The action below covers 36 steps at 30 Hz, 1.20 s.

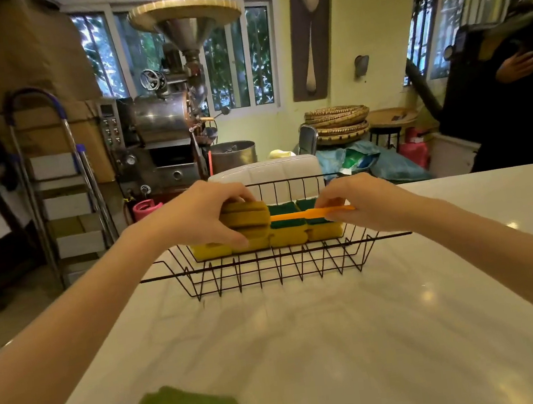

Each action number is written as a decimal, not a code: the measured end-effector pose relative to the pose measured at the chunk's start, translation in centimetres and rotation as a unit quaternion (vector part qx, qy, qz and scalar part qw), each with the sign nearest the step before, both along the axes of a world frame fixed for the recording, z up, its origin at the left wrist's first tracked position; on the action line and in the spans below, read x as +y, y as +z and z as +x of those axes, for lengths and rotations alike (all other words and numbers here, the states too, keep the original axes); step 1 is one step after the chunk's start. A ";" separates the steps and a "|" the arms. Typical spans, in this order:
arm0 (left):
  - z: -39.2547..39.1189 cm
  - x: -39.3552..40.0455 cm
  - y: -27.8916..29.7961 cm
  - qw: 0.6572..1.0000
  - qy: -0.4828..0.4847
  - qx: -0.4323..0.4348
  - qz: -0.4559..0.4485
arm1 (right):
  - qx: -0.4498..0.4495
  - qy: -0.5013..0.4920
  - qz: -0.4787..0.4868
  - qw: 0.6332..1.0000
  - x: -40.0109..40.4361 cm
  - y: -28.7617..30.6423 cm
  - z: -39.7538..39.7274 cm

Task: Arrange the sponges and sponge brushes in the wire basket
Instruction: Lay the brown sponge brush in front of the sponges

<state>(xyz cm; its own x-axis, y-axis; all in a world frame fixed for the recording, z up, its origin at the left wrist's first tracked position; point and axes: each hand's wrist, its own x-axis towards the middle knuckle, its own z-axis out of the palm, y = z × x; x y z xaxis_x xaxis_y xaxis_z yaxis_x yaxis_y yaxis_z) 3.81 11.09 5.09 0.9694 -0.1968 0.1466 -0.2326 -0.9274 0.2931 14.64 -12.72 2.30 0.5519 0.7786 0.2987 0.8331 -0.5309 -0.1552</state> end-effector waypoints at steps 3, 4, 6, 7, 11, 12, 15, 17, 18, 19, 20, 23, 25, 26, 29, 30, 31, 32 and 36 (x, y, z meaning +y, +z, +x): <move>1.2 1.9 -1.0 1.000 0.028 -0.005 0.010 | 0.003 0.007 -0.018 1.000 2.2 -0.4 1.1; 1.5 2.4 -1.4 0.999 0.035 -0.007 0.016 | 0.007 0.008 -0.028 1.000 2.9 -0.7 1.4; 2.1 3.3 -2.2 0.998 0.052 -0.007 0.039 | 0.024 0.012 -0.042 0.999 4.2 -1.2 1.8; 2.3 3.8 -2.7 0.997 0.061 -0.004 0.053 | 0.034 0.016 -0.045 0.998 4.7 -1.5 2.0; 3.2 5.1 -4.1 0.990 0.093 0.018 0.107 | 0.030 0.038 -0.079 0.996 6.6 -2.6 2.6; 3.3 5.3 -4.4 0.987 0.100 0.022 0.121 | 0.027 0.042 -0.093 0.994 6.9 -2.7 2.7; 3.7 5.5 -5.0 0.982 0.113 0.032 0.151 | 0.028 0.045 -0.117 0.992 7.7 -3.2 3.0; 3.9 5.5 -5.5 0.980 0.115 0.046 0.153 | 0.033 0.042 -0.138 0.989 8.0 -3.5 3.2; 4.0 5.4 -5.7 0.980 0.116 0.052 0.154 | 0.038 0.041 -0.149 0.987 8.1 -3.6 3.3; 4.1 5.3 -5.9 0.980 0.116 0.056 0.154 | 0.044 0.041 -0.159 0.985 8.2 -3.7 3.5; 4.2 5.2 -6.0 0.979 0.118 0.058 0.156 | 0.051 0.040 -0.166 0.984 8.3 -3.8 3.5; 4.2 5.1 -6.2 0.978 0.119 0.061 0.158 | 0.060 0.042 -0.182 0.981 8.5 -4.2 3.7; 4.1 5.2 -6.4 0.978 0.117 0.071 0.158 | 0.065 0.047 -0.195 0.978 8.6 -4.5 3.7; 4.0 5.2 -6.5 0.978 0.115 0.077 0.158 | 0.070 0.049 -0.199 0.976 8.6 -4.6 3.7; 3.9 5.3 -6.6 0.976 0.113 0.088 0.164 | 0.078 0.052 -0.203 0.975 8.6 -4.6 3.6; 3.9 5.3 -6.7 0.976 0.115 0.088 0.165 | 0.079 0.054 -0.203 0.975 8.6 -4.6 3.5; 3.9 5.3 -6.8 0.976 0.118 0.087 0.164 | 0.079 0.055 -0.203 0.974 8.6 -4.5 3.5; 3.9 5.3 -6.9 0.976 0.120 0.087 0.162 | 0.081 0.055 -0.203 0.974 8.6 -4.5 3.4; 3.9 5.2 -7.3 0.977 0.120 0.095 0.150 | 0.100 0.053 -0.187 0.976 8.6 -4.4 3.2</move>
<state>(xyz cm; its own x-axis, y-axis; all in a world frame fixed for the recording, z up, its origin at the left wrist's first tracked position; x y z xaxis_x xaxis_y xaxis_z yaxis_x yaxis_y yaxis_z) 7.74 16.29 -2.20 0.9970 0.0321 -0.0707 0.0334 -0.9993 0.0170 17.79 -4.12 -2.09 0.4810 0.8680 -0.1235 0.8589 -0.4948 -0.1325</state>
